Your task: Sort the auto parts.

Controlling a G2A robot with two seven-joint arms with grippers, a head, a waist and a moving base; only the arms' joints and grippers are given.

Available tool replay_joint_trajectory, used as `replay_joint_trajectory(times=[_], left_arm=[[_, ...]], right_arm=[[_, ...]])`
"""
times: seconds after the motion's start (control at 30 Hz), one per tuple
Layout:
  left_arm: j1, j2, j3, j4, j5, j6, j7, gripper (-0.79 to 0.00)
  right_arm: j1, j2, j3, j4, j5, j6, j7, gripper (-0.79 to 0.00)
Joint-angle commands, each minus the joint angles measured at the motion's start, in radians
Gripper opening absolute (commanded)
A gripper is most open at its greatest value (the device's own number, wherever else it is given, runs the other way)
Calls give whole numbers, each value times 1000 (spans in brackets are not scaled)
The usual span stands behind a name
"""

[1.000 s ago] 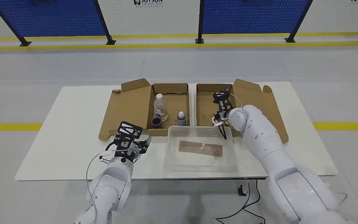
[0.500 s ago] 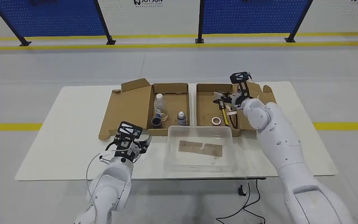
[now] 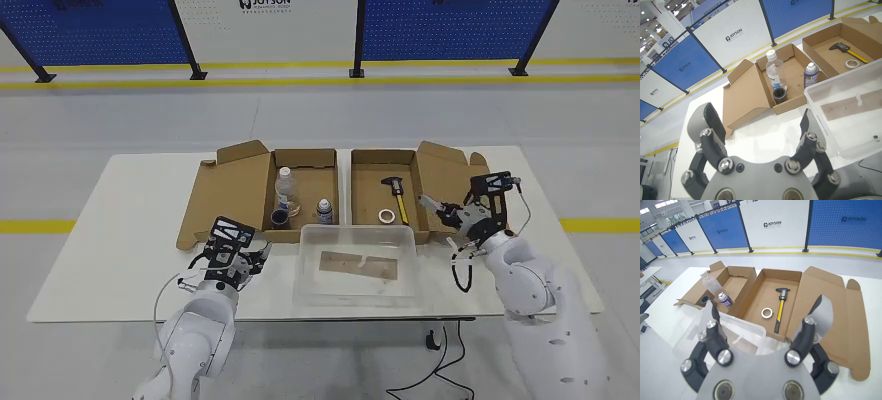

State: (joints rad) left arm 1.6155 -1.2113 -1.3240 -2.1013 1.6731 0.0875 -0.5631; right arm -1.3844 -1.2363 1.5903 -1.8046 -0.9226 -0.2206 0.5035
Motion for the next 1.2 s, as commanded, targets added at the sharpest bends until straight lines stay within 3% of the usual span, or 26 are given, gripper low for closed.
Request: replay_joint_trajectory(times=[0.0, 0.13, 0.3, 1.17], left_arm=[[0, 0, 0, 0, 0, 0, 0, 0], [0, 0, 0, 0, 0, 0, 0, 0], [0, 0, 0, 0, 0, 0, 0, 0], [0, 0, 0, 0, 0, 0, 0, 0]], right_arm=[[-66, 3, 34, -41, 20, -4, -22, 0], [-166, 6, 89, -88, 105, 4, -8, 0], [-218, 12, 150, -130, 179, -29, 15, 0], [-218, 12, 150, -130, 179, -29, 15, -1]])
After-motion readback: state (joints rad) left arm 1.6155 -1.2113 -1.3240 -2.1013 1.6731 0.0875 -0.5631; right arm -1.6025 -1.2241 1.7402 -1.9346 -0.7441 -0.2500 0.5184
